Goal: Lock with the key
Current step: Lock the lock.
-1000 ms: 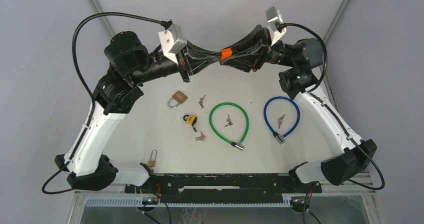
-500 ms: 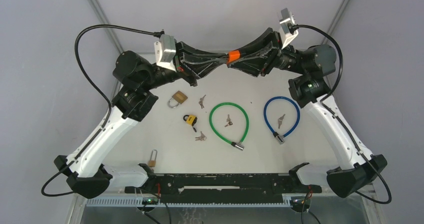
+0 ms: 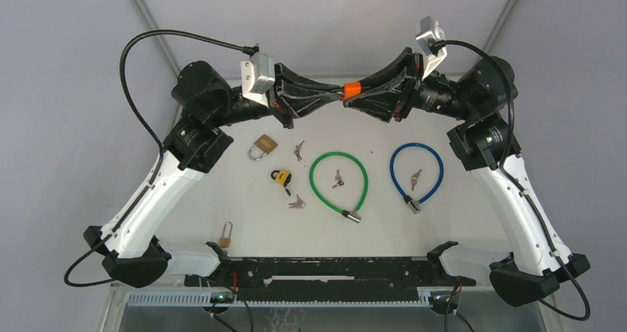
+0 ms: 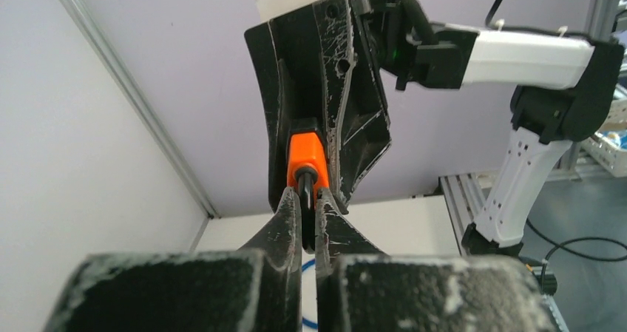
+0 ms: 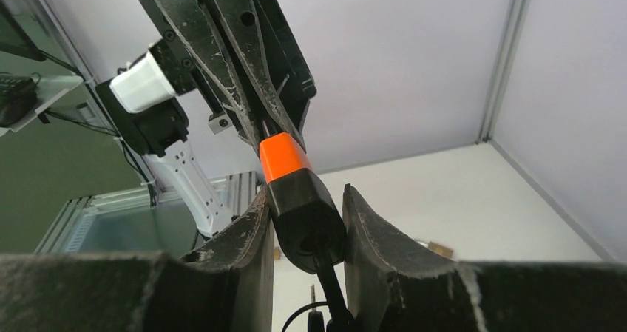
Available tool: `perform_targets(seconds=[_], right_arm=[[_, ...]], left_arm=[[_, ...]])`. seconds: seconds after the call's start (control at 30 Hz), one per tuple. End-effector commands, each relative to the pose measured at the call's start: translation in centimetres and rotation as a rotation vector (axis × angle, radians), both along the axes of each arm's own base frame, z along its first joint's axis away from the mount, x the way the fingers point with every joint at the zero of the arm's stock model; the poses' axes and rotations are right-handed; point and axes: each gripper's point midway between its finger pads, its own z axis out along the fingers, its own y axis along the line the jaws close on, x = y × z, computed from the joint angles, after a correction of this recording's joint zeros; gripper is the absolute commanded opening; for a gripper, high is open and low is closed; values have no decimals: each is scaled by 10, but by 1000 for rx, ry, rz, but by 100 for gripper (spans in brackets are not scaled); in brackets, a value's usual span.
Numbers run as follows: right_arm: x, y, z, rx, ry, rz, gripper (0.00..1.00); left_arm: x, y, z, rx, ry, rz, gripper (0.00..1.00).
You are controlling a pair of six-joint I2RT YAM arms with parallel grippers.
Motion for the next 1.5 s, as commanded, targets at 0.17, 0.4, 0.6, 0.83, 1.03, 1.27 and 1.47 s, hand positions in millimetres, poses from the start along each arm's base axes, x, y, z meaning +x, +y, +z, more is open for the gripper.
perform_targets(seconds=[0.17,0.4,0.6,0.83,1.03,1.27,1.47], right_arm=[[21,-10,37,90,-50,-234,0],[23,-1,38,79,-60,-215,0],[31,9,38,104,-56,-194,0],[47,19,18,83,-18,-189,0],[43,18,40,67,-88,-178,0],[32,17,34,27,-114,-146,0],[-7,12,29,-58,-214,17,0]], left_arm=[[-33,-29,-139,455,240,-243,0],[-46,-44,-126,451,223,-271,0],[-65,-69,-104,322,322,-393,0],[-78,-85,-107,337,374,-490,0],[-81,-75,-161,503,403,-506,0],[-72,-62,-194,637,326,-452,0],[-60,-55,-174,622,313,-420,0]])
